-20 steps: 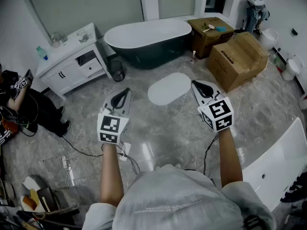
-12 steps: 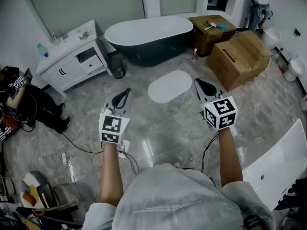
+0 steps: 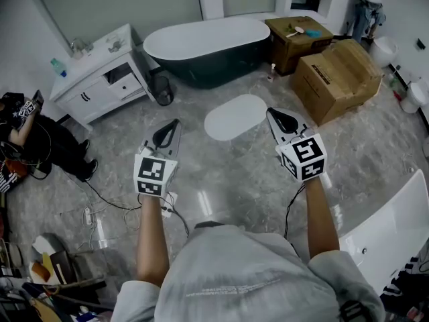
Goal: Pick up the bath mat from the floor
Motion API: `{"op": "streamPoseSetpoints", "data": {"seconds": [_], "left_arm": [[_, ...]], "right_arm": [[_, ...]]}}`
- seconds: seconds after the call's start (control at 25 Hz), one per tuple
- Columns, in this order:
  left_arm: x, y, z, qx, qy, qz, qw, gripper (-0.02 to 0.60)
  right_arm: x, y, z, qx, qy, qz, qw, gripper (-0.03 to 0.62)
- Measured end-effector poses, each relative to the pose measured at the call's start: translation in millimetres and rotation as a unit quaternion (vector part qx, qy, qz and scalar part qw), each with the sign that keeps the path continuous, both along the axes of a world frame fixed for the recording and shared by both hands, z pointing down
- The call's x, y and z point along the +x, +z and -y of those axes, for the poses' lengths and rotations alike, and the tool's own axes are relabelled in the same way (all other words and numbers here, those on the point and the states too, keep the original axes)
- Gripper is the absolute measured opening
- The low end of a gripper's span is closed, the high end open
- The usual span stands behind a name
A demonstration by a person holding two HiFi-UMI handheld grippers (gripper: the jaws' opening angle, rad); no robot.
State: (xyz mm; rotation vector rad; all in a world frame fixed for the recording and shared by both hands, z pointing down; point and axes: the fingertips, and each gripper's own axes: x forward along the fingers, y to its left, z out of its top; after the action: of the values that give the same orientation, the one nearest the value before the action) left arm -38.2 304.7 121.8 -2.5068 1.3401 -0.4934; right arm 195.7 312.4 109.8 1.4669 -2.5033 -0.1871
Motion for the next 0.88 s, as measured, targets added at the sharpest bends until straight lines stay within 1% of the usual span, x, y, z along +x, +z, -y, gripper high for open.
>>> {"op": "streamPoseSetpoints", "data": {"seconds": [0.2, 0.36, 0.44, 0.56, 0.6, 0.64, 0.68, 0.72, 0.76, 0.88], "left_arm": [[12, 3, 11, -0.007, -0.016, -0.012, 0.9998, 0.018], [19, 4, 19, -0.009, -0.017, -0.011, 0.9998, 0.018], [19, 3, 23, -0.009, -0.019, -0.012, 0.9997, 0.018], [19, -5, 27, 0.002, -0.017, -0.037, 0.9992, 0.020], [19, -6, 29, 0.002, -0.014, -0.046, 0.9988, 0.043], [19, -6, 31, 0.000, -0.009, -0.052, 0.9986, 0.164], [20, -6, 34, -0.001, -0.004, -0.053, 0.9986, 0.230], [21, -6, 36, 0.000, 0.000, -0.050, 0.9988, 0.235], [22, -6, 39, 0.003, 0.003, -0.046, 0.9990, 0.236], [18, -8, 56, 0.007, 0.006, -0.042, 0.9991, 0.238]], "right_arm": [[22, 4, 8, 0.008, -0.002, -0.003, 1.000, 0.015], [30, 7, 15, -0.011, -0.014, 0.013, 1.000, 0.015], [30, 6, 21, -0.016, -0.012, 0.012, 1.000, 0.015], [26, -1, 26, -0.001, -0.011, 0.007, 1.000, 0.015], [24, -3, 28, 0.004, -0.015, 0.010, 1.000, 0.015], [22, -5, 30, 0.005, -0.021, 0.017, 1.000, 0.028], [21, -7, 32, 0.003, -0.027, 0.028, 0.999, 0.105], [20, -8, 36, 0.000, -0.031, 0.038, 0.999, 0.163], [20, -10, 40, 0.001, -0.032, 0.043, 0.999, 0.178], [18, -13, 56, 0.006, -0.024, 0.038, 0.999, 0.186]]}}
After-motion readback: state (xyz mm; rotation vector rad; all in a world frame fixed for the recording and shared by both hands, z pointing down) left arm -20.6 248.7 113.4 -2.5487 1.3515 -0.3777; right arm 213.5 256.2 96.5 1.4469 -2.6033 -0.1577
